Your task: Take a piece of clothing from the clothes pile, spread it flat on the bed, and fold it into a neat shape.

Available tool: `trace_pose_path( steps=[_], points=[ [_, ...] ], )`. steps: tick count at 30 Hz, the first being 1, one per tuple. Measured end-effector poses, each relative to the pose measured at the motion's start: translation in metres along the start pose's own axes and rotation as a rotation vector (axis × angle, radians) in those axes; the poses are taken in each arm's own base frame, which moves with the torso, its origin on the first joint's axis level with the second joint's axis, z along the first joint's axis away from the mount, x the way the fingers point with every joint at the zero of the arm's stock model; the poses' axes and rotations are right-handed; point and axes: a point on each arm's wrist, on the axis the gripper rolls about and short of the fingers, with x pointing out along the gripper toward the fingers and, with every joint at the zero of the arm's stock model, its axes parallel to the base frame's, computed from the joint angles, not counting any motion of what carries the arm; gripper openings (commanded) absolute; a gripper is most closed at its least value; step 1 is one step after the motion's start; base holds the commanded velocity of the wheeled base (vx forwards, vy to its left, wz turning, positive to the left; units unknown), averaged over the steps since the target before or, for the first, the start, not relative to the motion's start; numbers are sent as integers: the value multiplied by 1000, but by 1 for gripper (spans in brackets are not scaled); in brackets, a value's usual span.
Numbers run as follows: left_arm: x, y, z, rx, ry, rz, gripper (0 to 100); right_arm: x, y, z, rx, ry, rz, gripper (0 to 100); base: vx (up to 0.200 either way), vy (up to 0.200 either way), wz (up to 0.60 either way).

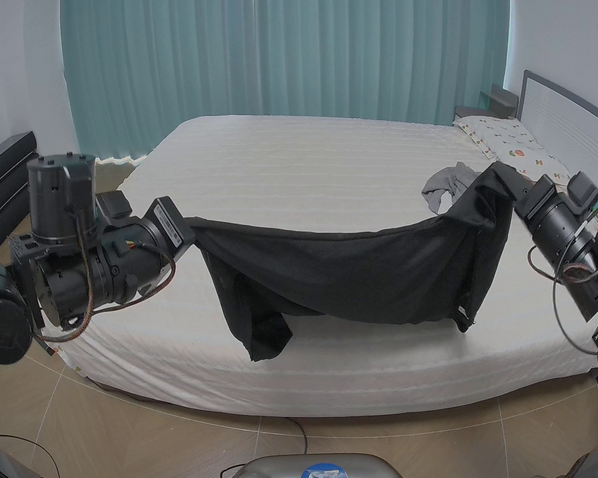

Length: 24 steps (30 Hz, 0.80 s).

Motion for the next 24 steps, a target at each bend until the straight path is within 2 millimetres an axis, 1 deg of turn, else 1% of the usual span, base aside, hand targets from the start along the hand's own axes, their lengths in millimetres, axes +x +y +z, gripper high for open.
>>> trace_pose_path(
  steps=[5,9,10,12,15,16,18,20,24],
  points=[
    [-4,-20,24,-4,-32,-10,0,18,21,48,-1,-115,37,0,0,0,0],
    [-1,-35,47,-32,-52,2,0,36,37,89,-7,-203,49,0,0,0,0],
    [0,-37,51,-37,-55,4,0,38,38,94,-7,-213,48,0,0,0,0],
    [5,-44,62,-56,-67,10,0,48,44,112,-12,-249,46,0,0,0,0],
    [14,-51,78,-80,-85,18,0,63,48,130,-18,-292,32,0,200,0,0],
    [21,-53,84,-91,-89,27,0,72,48,136,-20,-307,20,0,200,0,0],
    [37,-52,92,-108,-92,48,0,88,45,140,-24,-322,-2,0,200,0,0],
    [56,-46,96,-123,-85,83,0,106,36,137,-29,-323,-32,0,200,0,0],
    [97,-27,100,-150,-68,148,0,143,11,120,-40,-334,-72,0,200,0,0]
  ],
)
